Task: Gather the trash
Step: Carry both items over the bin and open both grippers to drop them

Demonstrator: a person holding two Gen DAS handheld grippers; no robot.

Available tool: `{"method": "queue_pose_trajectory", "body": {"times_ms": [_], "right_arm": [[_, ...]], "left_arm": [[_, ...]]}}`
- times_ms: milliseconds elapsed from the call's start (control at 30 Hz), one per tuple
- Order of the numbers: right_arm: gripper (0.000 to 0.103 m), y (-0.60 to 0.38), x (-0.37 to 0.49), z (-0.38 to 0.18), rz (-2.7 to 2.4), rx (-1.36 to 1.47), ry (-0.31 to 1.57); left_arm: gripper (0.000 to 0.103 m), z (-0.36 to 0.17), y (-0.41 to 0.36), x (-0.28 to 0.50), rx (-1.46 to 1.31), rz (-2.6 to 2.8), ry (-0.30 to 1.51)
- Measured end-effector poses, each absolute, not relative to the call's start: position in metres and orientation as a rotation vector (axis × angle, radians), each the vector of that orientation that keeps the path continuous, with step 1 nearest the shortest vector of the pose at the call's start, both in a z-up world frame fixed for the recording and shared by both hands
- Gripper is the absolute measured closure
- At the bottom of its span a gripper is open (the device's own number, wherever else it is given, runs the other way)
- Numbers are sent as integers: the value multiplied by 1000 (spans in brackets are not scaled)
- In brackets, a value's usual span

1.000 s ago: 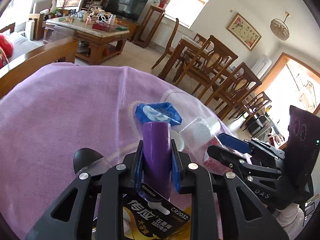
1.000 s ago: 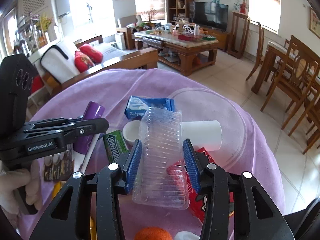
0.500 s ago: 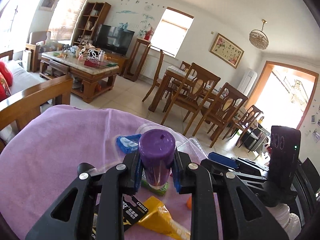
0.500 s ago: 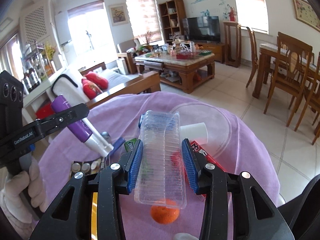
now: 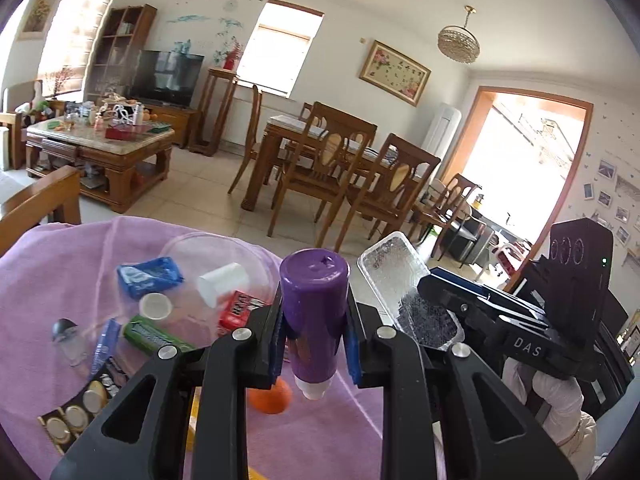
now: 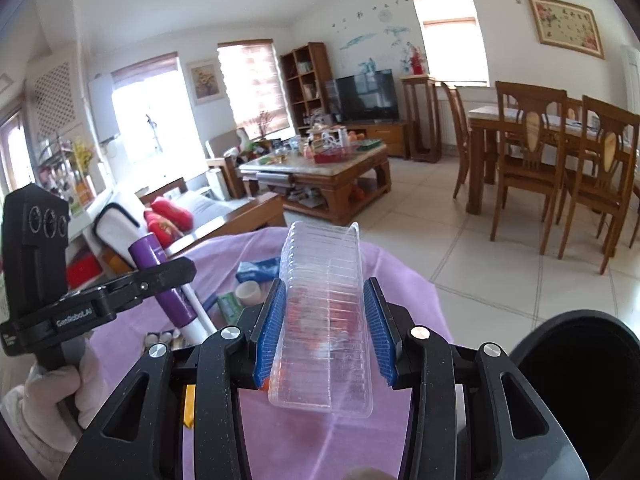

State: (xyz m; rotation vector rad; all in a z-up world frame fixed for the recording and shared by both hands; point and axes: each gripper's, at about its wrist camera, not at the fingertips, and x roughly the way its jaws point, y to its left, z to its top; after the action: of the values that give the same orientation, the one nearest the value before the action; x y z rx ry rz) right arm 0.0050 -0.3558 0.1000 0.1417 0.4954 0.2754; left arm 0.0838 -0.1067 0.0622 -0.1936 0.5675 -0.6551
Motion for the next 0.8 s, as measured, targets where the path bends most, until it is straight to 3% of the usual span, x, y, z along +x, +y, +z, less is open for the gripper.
{"method": "queue_pose_trajectory", "body": {"times_ms": [433,800], "right_arm": [[62,-533,-79,67,20,288,471],[62,-612,-119,19,-85,372,506]], "left_arm": [[79,38,-256,67,-140,-904,645],[79,8,-347,53,-5,-998,695]]}}
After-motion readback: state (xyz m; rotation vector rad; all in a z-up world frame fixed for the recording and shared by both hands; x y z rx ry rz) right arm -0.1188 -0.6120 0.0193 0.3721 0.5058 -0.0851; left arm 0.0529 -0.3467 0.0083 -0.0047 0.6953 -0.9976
